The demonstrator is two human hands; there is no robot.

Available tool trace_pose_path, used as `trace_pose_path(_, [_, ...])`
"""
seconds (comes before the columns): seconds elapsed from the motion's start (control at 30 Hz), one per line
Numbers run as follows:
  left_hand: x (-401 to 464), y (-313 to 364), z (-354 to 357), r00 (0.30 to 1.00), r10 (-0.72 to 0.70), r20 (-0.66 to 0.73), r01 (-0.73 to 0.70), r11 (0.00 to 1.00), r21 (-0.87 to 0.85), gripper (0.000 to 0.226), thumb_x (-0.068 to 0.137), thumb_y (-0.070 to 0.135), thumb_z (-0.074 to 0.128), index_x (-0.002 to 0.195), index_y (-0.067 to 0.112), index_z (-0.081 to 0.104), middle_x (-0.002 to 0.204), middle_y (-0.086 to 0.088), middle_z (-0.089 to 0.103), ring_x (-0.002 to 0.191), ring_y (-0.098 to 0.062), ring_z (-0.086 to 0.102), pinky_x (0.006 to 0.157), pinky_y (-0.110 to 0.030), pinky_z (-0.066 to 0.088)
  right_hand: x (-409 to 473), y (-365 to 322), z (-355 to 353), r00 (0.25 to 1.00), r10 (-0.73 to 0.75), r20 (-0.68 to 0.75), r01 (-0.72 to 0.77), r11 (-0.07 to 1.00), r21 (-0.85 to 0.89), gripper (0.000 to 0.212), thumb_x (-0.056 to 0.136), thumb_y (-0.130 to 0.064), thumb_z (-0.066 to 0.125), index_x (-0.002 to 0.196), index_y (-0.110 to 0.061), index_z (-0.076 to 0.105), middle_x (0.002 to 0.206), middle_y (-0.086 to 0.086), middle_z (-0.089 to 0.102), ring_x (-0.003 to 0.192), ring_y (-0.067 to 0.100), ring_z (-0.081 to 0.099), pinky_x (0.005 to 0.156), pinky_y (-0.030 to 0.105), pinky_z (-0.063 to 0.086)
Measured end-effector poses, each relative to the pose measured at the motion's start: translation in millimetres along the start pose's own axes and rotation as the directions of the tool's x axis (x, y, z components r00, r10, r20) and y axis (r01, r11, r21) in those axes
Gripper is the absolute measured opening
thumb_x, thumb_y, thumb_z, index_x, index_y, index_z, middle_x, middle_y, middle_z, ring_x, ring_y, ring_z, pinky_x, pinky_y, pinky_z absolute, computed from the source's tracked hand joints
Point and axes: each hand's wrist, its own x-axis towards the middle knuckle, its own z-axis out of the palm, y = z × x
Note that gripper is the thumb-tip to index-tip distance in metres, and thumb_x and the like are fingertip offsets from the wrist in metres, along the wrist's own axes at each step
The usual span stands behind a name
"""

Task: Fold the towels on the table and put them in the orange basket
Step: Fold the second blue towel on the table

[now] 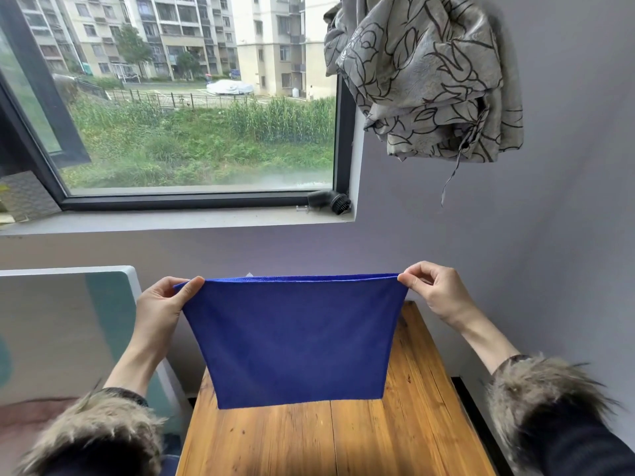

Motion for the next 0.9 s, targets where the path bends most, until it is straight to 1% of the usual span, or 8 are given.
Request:
trace_pose_path(0.07, [1.4, 0.4, -1.4, 1.0, 0.003, 0.007, -0.003, 1.0, -0.006, 0.014, 0.083, 0.018, 0.069, 0.074, 0.009, 0.062, 0.07, -0.003, 0.059, 0.063, -0.009, 0.049, 0.062, -0.02, 0.04, 3.1, -2.7, 1.6, 1.0, 0.021, -0.013, -0.02, 0.996, 0.084, 0.016, 0.087, -0.011, 0.063, 0.072, -0.015, 0.063, 0.072, 0.001, 0.064, 0.066, 0.003, 0.058, 0.072, 0.018, 0.048])
trace_pose_path(0.17, [1.4, 4.3, 2.1, 0.999, 0.043, 0.017, -0.043, 0.999, 0.014, 0.014, 0.084, 0.016, 0.067, 0.073, 0.01, 0.06, 0.07, -0.004, 0.058, 0.056, -0.002, 0.051, 0.056, -0.013, 0.042, 6.5, -4.5, 4.3, 0.992, 0.083, -0.096, -0.059, 0.972, 0.226, 0.017, 0.088, -0.015, 0.063, 0.072, -0.007, 0.063, 0.073, 0.006, 0.065, 0.073, 0.015, 0.06, 0.082, 0.032, 0.052])
trace_pose_path(0.33, [0.3, 6.3, 3.7, 0.995, 0.084, 0.048, -0.086, 0.996, 0.028, 0.014, 0.086, 0.01, 0.064, 0.073, 0.01, 0.059, 0.069, -0.002, 0.058, 0.052, 0.006, 0.051, 0.052, -0.006, 0.04, 8.6, 2.8, 6.3, 0.986, 0.112, -0.122, -0.089, 0.98, 0.179, 0.017, 0.086, -0.016, 0.065, 0.072, -0.006, 0.061, 0.072, 0.007, 0.063, 0.07, 0.017, 0.058, 0.082, 0.038, 0.052])
trace_pose_path(0.5, [1.5, -3.7, -7.5, 0.971, 0.045, 0.233, -0.085, 0.982, 0.166, 0.015, 0.086, 0.005, 0.063, 0.091, 0.019, 0.065, 0.083, 0.001, 0.064, 0.075, -0.003, 0.057, 0.065, -0.003, 0.044, 5.9, 16.9, 5.1, 0.986, 0.135, -0.092, -0.125, 0.986, 0.113, 0.013, 0.087, -0.009, 0.064, 0.076, -0.014, 0.061, 0.077, 0.009, 0.063, 0.068, 0.011, 0.06, 0.069, 0.023, 0.055])
trace_pose_path(0.57, [1.7, -8.0, -10.5, 0.952, -0.005, 0.305, -0.084, 0.957, 0.277, 0.021, 0.086, 0.006, 0.063, 0.102, 0.019, 0.065, 0.089, 0.0, 0.066, 0.081, -0.008, 0.058, 0.067, -0.002, 0.044, 4.2, 23.0, 3.6, 0.991, 0.123, -0.051, -0.122, 0.992, 0.029, 0.011, 0.087, -0.008, 0.063, 0.082, -0.018, 0.064, 0.084, 0.006, 0.067, 0.078, 0.016, 0.063, 0.073, 0.022, 0.054])
trace_pose_path(0.67, [-2.5, -15.7, -10.3, 0.912, -0.095, 0.398, -0.079, 0.914, 0.399, 0.014, 0.086, 0.005, 0.063, 0.094, 0.015, 0.07, 0.087, 0.001, 0.069, 0.078, -0.007, 0.057, 0.064, -0.002, 0.043, -0.5, 28.2, 1.1, 0.992, 0.112, 0.049, -0.097, 0.962, -0.255, 0.014, 0.089, -0.01, 0.061, 0.098, -0.011, 0.071, 0.097, 0.003, 0.068, 0.095, 0.019, 0.062, 0.088, 0.027, 0.045])
trace_pose_path(0.77, [-6.8, -26.5, -11.5, 0.878, -0.192, 0.438, -0.051, 0.874, 0.484, 0.011, 0.083, 0.003, 0.066, 0.079, 0.012, 0.07, 0.075, -0.003, 0.067, 0.071, -0.012, 0.055, 0.063, -0.013, 0.043, -5.8, 33.8, 1.2, 0.978, 0.116, 0.174, -0.019, 0.877, -0.48, 0.02, 0.092, -0.009, 0.055, 0.105, -0.007, 0.07, 0.101, 0.008, 0.065, 0.1, 0.02, 0.057, 0.08, 0.017, 0.034])
trace_pose_path(0.9, [-13.1, -31.6, -10.2, 0.872, -0.211, 0.441, -0.021, 0.884, 0.466, 0.013, 0.083, 0.006, 0.067, 0.072, 0.009, 0.062, 0.058, 0.01, 0.06, 0.062, -0.008, 0.051, 0.059, -0.016, 0.04, -10.7, 43.0, 3.0, 0.969, 0.156, 0.193, -0.03, 0.846, -0.532, 0.02, 0.094, -0.008, 0.048, 0.097, -0.007, 0.068, 0.096, 0.006, 0.058, 0.098, 0.024, 0.055, 0.078, 0.02, 0.032])
